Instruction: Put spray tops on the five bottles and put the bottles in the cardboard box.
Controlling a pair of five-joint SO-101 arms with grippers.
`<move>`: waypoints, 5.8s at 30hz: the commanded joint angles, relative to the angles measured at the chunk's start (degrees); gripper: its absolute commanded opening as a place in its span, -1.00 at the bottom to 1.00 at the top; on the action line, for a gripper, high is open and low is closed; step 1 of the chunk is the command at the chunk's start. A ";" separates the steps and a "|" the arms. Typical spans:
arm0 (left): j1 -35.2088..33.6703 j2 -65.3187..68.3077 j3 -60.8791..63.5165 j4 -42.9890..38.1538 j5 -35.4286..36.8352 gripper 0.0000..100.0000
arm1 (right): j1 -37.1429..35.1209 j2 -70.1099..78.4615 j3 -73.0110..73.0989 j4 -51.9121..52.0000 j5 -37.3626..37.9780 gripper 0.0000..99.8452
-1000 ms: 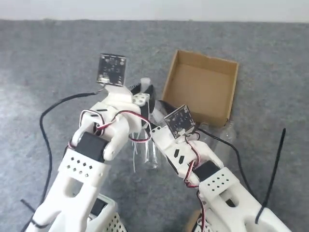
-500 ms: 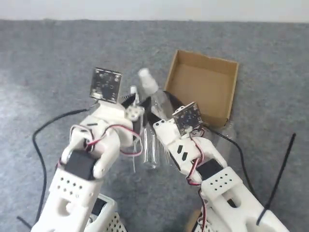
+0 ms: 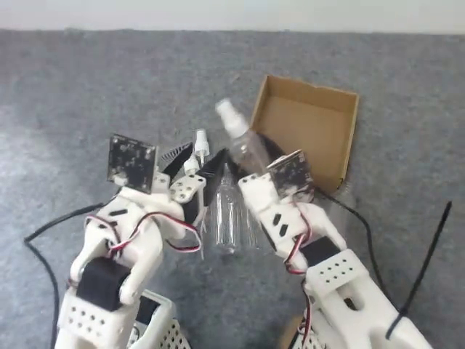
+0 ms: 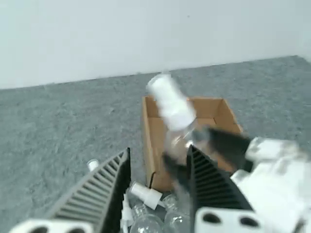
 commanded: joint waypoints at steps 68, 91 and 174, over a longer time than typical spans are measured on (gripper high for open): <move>-10.29 -12.66 23.69 -18.02 -6.86 -0.97 | 17.10 45.14 -49.67 1.01 -0.70 -0.99; -10.29 -12.66 23.69 -18.11 -6.86 -0.97 | 17.54 71.43 -66.11 -0.66 -5.89 -0.99; -10.29 -12.66 23.69 -18.11 -6.95 -0.97 | 17.10 63.69 -71.30 6.55 -4.92 -0.44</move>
